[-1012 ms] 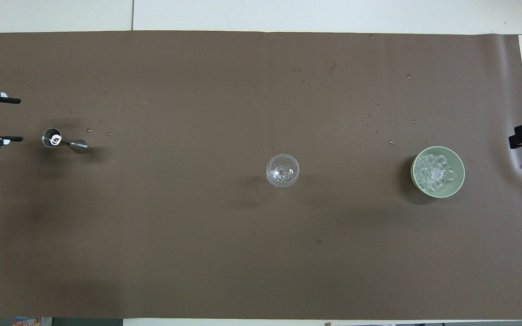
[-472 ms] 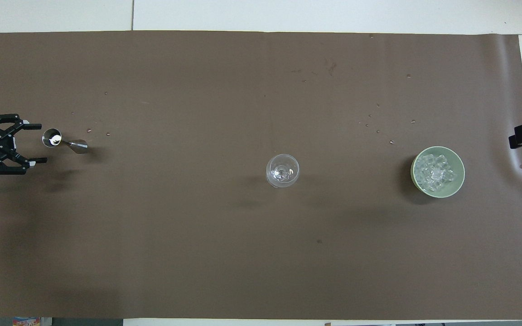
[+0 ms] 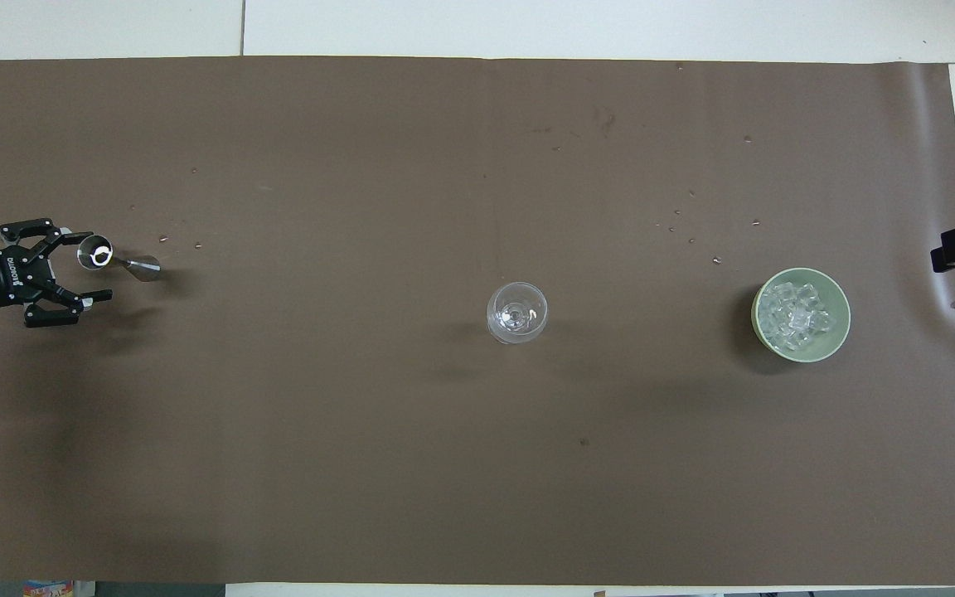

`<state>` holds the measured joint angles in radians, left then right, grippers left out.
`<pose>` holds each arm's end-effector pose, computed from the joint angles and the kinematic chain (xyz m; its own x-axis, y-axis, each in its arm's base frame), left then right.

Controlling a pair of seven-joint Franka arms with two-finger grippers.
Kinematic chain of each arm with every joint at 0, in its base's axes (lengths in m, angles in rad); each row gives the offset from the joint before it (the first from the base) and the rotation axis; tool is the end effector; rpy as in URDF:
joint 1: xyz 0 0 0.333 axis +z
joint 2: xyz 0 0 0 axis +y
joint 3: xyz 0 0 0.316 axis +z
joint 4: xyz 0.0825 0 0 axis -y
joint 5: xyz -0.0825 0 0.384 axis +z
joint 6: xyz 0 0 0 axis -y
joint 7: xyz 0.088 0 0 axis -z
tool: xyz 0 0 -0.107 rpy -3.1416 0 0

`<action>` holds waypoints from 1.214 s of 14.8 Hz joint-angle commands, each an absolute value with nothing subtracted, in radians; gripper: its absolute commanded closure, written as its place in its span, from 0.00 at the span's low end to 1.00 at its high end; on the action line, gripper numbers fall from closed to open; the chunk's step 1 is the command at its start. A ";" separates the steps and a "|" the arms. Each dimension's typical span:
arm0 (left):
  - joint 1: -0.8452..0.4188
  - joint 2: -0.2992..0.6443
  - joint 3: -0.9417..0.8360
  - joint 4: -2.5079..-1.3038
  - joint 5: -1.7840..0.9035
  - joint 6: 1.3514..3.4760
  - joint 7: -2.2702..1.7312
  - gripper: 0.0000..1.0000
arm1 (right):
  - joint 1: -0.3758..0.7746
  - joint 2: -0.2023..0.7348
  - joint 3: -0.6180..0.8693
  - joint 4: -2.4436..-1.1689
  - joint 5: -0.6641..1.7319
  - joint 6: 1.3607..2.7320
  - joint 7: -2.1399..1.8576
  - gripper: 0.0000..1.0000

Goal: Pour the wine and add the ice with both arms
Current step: 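Lower the left gripper onto the silver jigger and close it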

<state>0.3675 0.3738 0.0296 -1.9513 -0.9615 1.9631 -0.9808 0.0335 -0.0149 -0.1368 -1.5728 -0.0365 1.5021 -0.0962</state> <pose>0.5668 0.1790 0.2828 -0.2611 0.6042 -0.7528 0.9417 0.3307 -0.0613 0.5392 -0.0606 0.6259 0.9982 -0.0094 -0.0589 -0.0077 -0.9996 0.0289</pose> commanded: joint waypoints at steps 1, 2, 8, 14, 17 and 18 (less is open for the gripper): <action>0.345 0.331 0.031 -2.022 -1.006 2.020 -0.968 0.00 | 0.023 -0.031 -0.133 -1.591 -0.018 1.509 -0.112 0.00; 0.345 0.331 0.029 -2.026 -1.038 2.028 -0.965 0.00 | 0.023 -0.031 -0.133 -1.591 -0.018 1.509 -0.112 0.00; 0.322 0.333 0.031 -2.023 -1.085 2.059 -0.962 0.03 | 0.023 -0.031 -0.133 -1.591 -0.018 1.509 -0.112 0.00; 0.310 0.327 0.034 -2.029 -1.085 2.056 -0.962 0.11 | 0.023 -0.031 -0.133 -1.591 -0.018 1.509 -0.112 0.00; 0.325 0.327 0.034 -2.028 -1.086 2.054 -0.979 0.46 | 0.023 -0.031 -0.133 -1.591 -0.018 1.509 -0.112 0.00; 0.325 0.327 0.034 -2.025 -1.086 2.051 -0.985 0.47 | 0.023 -0.031 -0.133 -1.591 -0.018 1.509 -0.112 0.00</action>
